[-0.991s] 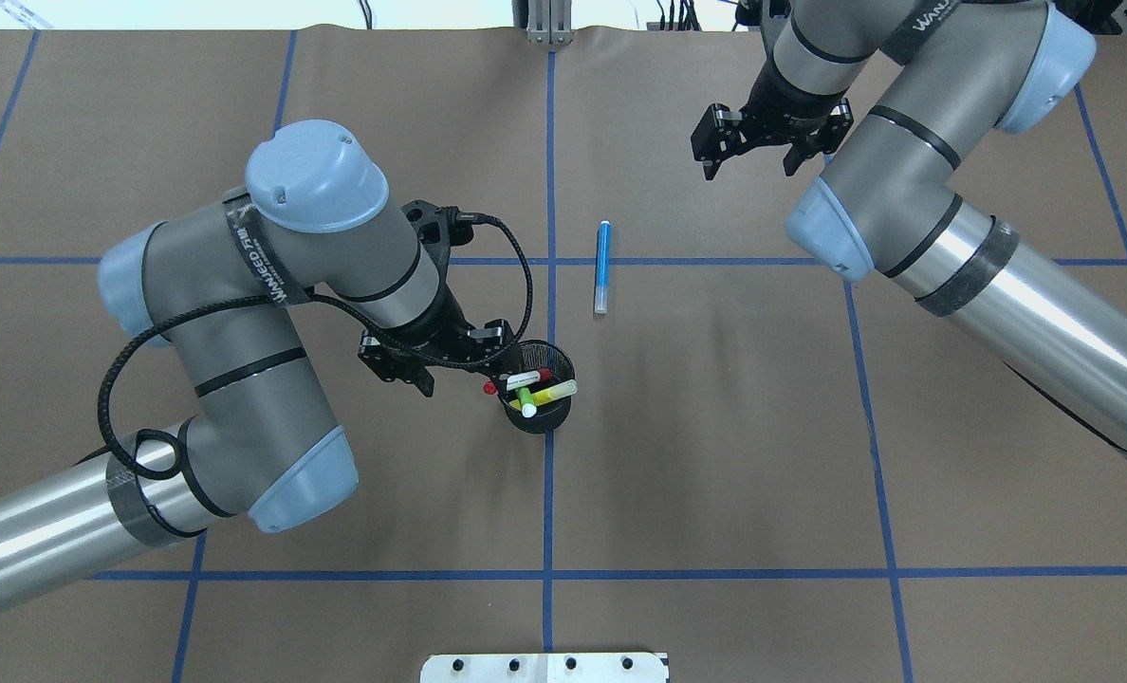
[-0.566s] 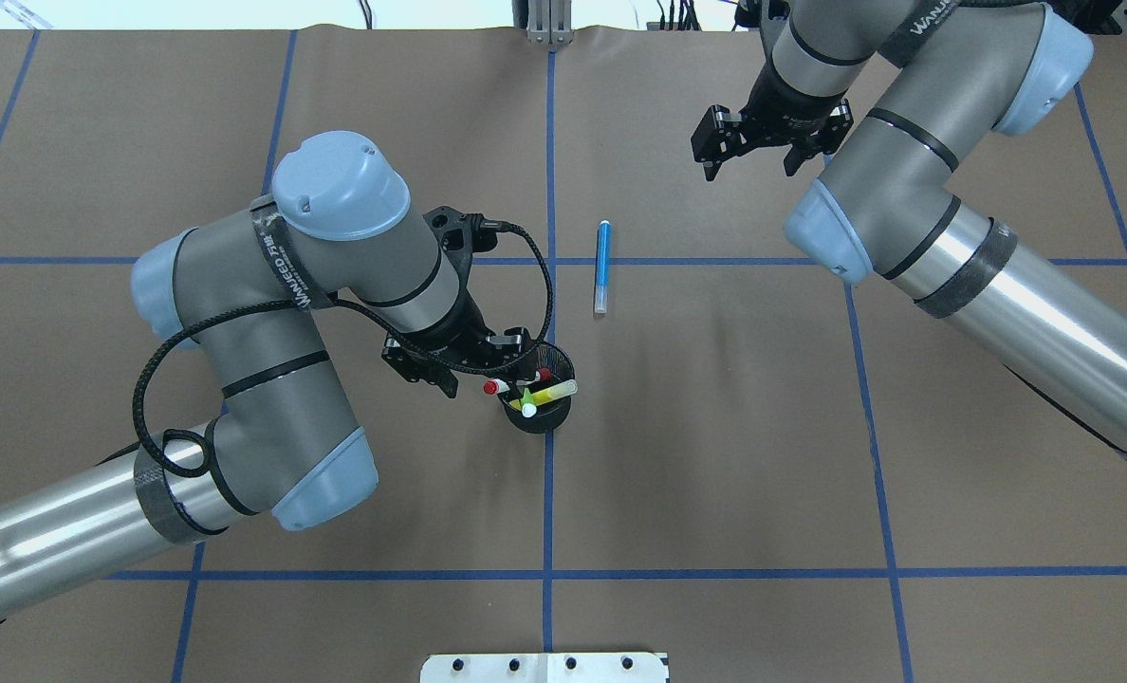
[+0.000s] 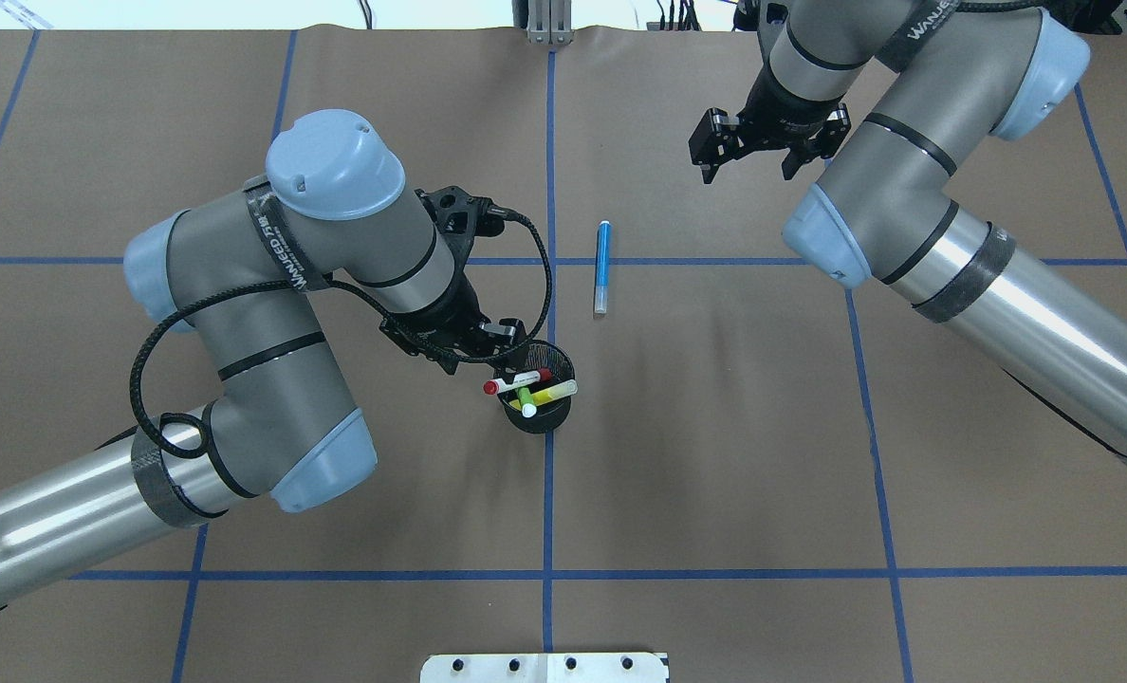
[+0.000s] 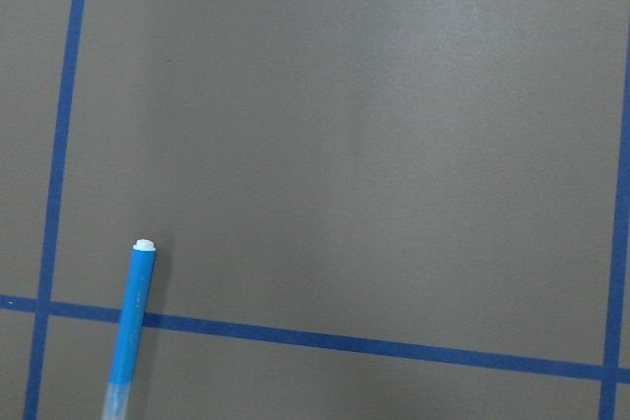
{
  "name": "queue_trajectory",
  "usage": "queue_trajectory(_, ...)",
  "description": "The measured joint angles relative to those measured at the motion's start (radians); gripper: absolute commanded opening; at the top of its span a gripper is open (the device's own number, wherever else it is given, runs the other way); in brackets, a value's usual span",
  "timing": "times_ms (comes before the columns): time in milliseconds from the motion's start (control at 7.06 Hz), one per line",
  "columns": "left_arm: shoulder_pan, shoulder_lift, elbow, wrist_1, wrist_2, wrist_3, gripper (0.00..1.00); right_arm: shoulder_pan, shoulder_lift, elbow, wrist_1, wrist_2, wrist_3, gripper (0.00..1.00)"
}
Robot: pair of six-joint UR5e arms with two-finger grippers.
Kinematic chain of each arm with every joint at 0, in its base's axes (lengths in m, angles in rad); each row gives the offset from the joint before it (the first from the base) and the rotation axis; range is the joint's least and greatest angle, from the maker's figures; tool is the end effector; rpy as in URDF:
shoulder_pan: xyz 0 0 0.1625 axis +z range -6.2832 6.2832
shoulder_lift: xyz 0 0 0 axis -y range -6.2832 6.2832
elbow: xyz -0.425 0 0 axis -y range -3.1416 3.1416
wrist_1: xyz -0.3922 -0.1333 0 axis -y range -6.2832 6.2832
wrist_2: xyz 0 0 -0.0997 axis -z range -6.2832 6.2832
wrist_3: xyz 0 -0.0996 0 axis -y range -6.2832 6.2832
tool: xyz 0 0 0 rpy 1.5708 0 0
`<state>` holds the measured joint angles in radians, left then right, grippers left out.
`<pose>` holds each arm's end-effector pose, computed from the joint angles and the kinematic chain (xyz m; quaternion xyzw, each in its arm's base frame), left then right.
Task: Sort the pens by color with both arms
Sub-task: 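Lower the left gripper into the cup toward the yellow highlighter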
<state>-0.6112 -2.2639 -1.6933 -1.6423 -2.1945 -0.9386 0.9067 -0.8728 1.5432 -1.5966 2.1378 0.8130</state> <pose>0.5023 -0.4437 0.1776 0.0126 0.4934 0.1407 0.8582 -0.3752 -0.6088 0.2517 0.0463 -0.4009 -0.0206 0.9147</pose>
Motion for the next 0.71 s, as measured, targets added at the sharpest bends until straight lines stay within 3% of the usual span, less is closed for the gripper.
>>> queue_trajectory(425, 0.000, -0.005, -0.001, 0.001, 0.011, 0.030, 0.72, -0.017, -0.007, 0.021, -0.001, -0.027, 0.038, 1.00)
queue_trajectory(708, 0.020, -0.007, -0.002, 0.002, 0.019, 0.031, 0.64, -0.017, -0.013, 0.026, -0.002, -0.028, 0.040, 1.00)
